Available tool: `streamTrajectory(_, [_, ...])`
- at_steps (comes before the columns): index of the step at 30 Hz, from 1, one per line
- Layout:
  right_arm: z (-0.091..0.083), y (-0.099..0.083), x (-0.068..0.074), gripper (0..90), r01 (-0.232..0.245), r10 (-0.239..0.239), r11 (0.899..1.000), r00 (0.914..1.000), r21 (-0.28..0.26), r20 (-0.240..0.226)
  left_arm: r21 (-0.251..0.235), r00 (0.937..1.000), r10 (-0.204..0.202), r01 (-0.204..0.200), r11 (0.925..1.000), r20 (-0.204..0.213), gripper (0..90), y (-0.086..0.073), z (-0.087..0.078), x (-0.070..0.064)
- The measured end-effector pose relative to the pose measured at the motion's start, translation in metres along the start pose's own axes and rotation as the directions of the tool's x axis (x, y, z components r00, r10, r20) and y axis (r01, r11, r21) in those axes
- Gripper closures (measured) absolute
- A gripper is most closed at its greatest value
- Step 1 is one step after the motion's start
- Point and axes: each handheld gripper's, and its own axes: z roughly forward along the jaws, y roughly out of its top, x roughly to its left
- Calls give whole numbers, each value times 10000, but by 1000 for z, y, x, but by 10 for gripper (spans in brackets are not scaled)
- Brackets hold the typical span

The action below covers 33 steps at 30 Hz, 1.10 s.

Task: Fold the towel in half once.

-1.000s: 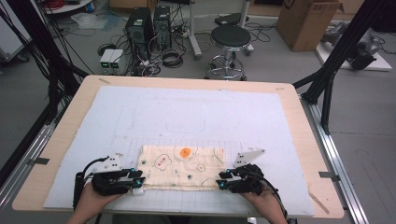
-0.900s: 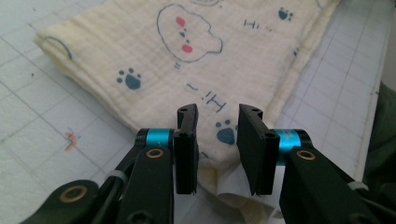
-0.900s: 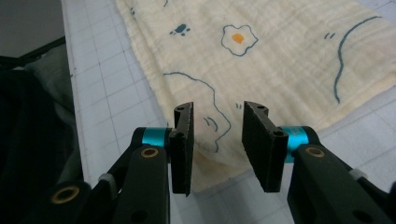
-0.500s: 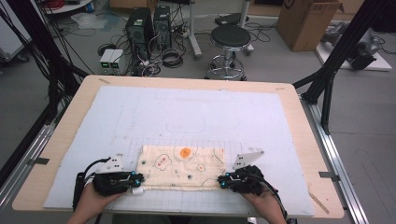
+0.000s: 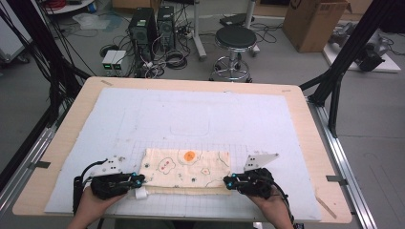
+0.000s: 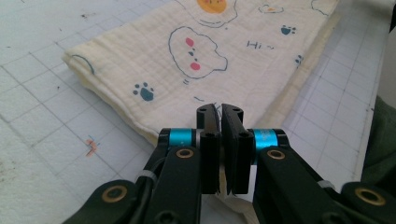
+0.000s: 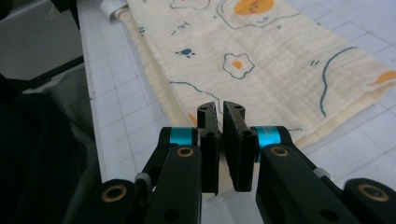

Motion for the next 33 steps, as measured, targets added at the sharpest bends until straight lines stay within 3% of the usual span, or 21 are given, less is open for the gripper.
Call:
streamTrajectory(6, [-4, 1, 8, 852, 149, -149, 9999, 9999, -50, -42, 7, 9999, 82, -82, 10000, 128, 856, -2, -4, -4])
streamTrajectory(13, [-1, -9, 11, 852, 43, -41, 9986, 10000, 526, -47, 321, 9994, 215, -224, 9992, 283, 856, -4, -1, -8])
streamTrajectory(17, [2, -11, 9, 850, -41, 61, 9978, 9996, 669, -289, 643, 9987, 347, -370, 9972, 363, 855, -6, 2, -8])
streamTrajectory(20, [6, -12, 9, 802, -60, 96, 9958, 9992, 910, -385, 584, 9984, 326, -353, 9977, 457, 823, -5, 1, -7])
streamTrajectory(25, [-3, -8, 8, 664, -205, 208, 9998, 9988, 74, -444, -3, 9986, 230, -230, 9997, 484, 655, -3, -2, -8])
streamTrajectory(33, [-5, -3, 6, 572, -352, 345, 9987, 9992, -357, -216, -289, 9984, 413, -403, 9988, 376, 603, 0, -2, -9])
